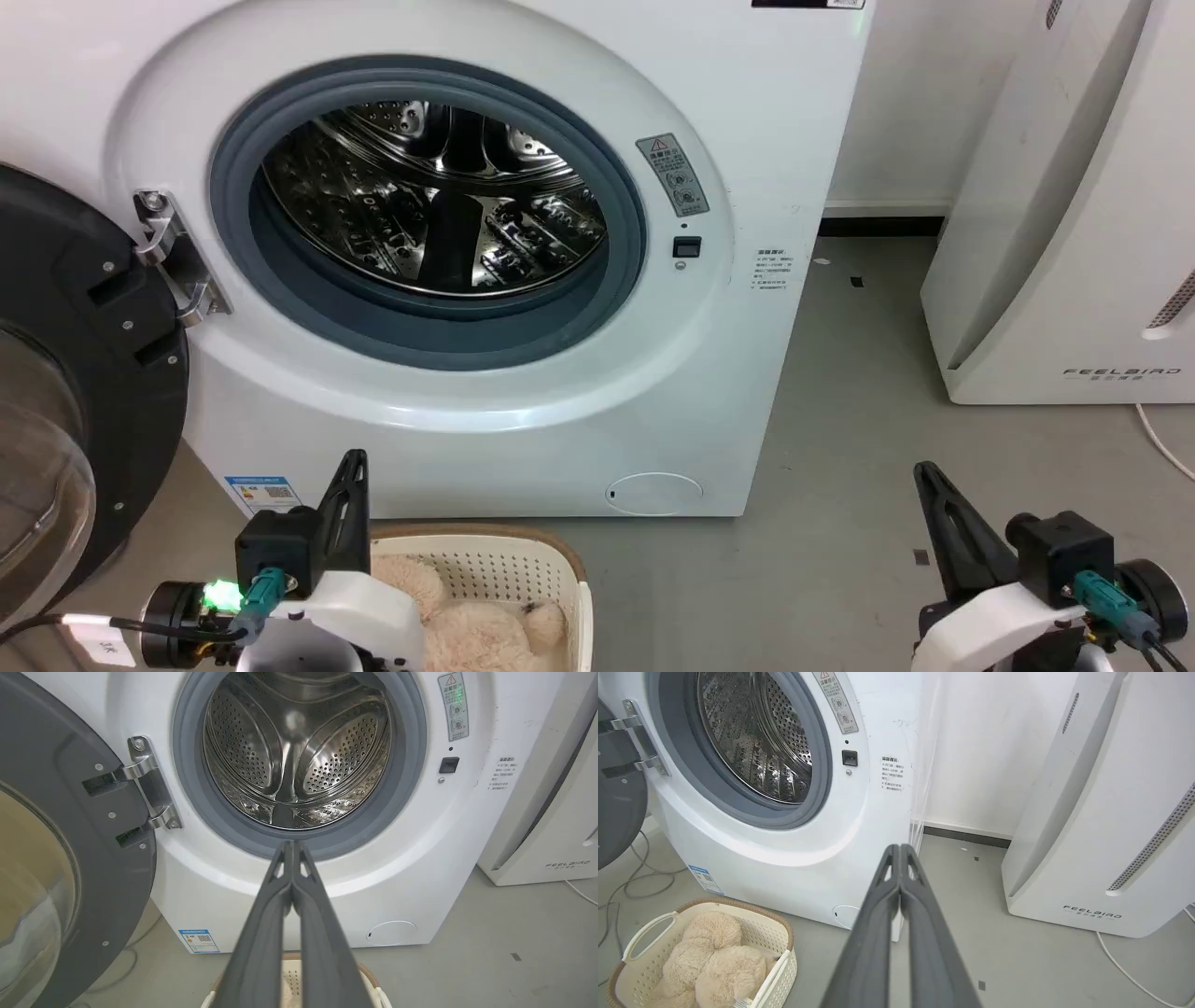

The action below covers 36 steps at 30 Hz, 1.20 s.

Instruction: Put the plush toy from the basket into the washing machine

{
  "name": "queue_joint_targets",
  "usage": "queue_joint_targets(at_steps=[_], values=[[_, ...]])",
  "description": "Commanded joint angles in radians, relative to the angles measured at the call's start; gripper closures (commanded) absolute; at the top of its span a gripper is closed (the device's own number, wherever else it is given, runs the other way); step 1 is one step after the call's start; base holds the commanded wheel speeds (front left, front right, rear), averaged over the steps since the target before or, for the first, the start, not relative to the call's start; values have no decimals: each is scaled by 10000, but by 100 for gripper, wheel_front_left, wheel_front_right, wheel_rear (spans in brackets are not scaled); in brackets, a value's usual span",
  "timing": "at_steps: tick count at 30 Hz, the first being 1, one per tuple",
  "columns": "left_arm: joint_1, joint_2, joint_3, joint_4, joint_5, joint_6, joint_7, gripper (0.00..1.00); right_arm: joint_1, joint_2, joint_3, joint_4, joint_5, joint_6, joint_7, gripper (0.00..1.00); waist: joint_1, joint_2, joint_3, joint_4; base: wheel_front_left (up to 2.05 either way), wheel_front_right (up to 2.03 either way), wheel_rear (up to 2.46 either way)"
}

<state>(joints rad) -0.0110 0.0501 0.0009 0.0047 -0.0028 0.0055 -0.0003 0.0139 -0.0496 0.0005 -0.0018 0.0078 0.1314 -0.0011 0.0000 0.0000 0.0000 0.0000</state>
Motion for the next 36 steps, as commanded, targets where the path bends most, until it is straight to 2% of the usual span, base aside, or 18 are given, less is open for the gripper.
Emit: queue_joint_targets(at_steps=[1, 22, 23, 36], values=[[110, 1, -9, -47, 28, -55, 3, 100, -139, -6, -5, 18, -78, -7, 11, 100, 0, 0, 0, 0, 0, 0, 0], [110, 1, -9, -47, 28, -55, 3, 100, -139, -6, -5, 18, -78, -7, 11, 100, 0, 0, 0, 0, 0, 0, 0], [0, 0, -1, 3, -1, 8, -4, 0, 4, 0, -8, 1, 6, 2, -6, 0, 0, 0, 1, 0, 0, 0, 0], [-89, 0, -105, 169, -104, 179, -223, 0, 4, -1, -194, -56, 280, 1, -222, 0, 0, 0, 57, -3, 0, 0, 0]])
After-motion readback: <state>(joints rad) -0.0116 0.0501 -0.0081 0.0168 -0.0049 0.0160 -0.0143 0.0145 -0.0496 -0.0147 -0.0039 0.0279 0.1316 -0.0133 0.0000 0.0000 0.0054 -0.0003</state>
